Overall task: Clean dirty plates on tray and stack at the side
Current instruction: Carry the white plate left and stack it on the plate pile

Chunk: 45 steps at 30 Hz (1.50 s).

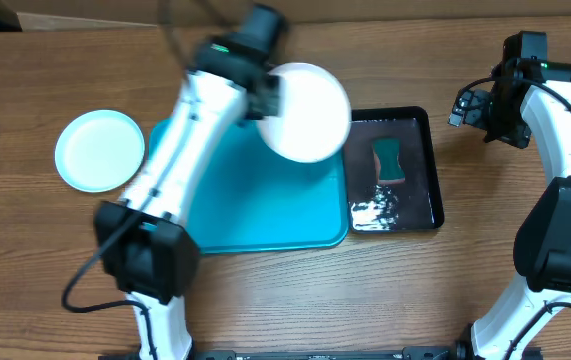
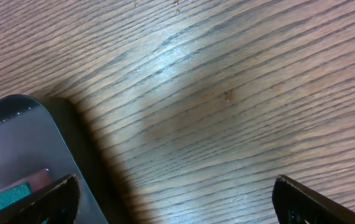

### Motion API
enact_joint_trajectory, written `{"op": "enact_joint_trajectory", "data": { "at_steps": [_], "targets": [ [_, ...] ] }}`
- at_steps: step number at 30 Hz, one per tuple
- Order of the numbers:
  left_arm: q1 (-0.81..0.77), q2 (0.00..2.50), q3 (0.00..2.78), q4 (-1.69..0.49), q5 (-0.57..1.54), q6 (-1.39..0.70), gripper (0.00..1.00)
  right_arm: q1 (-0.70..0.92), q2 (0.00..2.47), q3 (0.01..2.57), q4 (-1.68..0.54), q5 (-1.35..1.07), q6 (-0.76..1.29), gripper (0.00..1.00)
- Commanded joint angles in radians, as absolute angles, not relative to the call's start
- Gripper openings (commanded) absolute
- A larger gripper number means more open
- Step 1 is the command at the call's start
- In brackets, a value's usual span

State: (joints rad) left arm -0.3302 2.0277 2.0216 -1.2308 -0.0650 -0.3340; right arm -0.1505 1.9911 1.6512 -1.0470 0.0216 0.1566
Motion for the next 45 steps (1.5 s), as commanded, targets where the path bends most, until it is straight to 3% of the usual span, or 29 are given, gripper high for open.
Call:
{"op": "enact_joint_trajectory", "data": {
  "at_steps": [1, 12, 20, 26, 45],
  "targets": [
    [-0.172, 2.027, 2.043, -1.262, 0.160, -0.326, 0.04, -0.154, 1.983, 1.659, -1.042, 0.014, 0.160, 1.00],
    [0.336, 2.027, 2.037, -1.384, 0.171, -0.325, 0.04, -0.154, 1.983, 1.659, -1.042, 0.014, 0.160, 1.00],
    [0.563, 2.027, 2.024, -1.389, 0.065, -0.356, 0.05, -0.154, 1.983, 1.659, -1.042, 0.014, 0.160, 1.00],
    [0.622, 2.027, 1.966, -1.349, -0.023, -0.416, 0.04, -0.154, 1.983, 1.659, -1.042, 0.014, 0.160, 1.00],
    [0.612, 2.028, 1.724, -1.028, 0.039, -0.428, 0.04, -0.154, 1.983, 1.659, -1.042, 0.014, 0.160, 1.00]
  ]
}}
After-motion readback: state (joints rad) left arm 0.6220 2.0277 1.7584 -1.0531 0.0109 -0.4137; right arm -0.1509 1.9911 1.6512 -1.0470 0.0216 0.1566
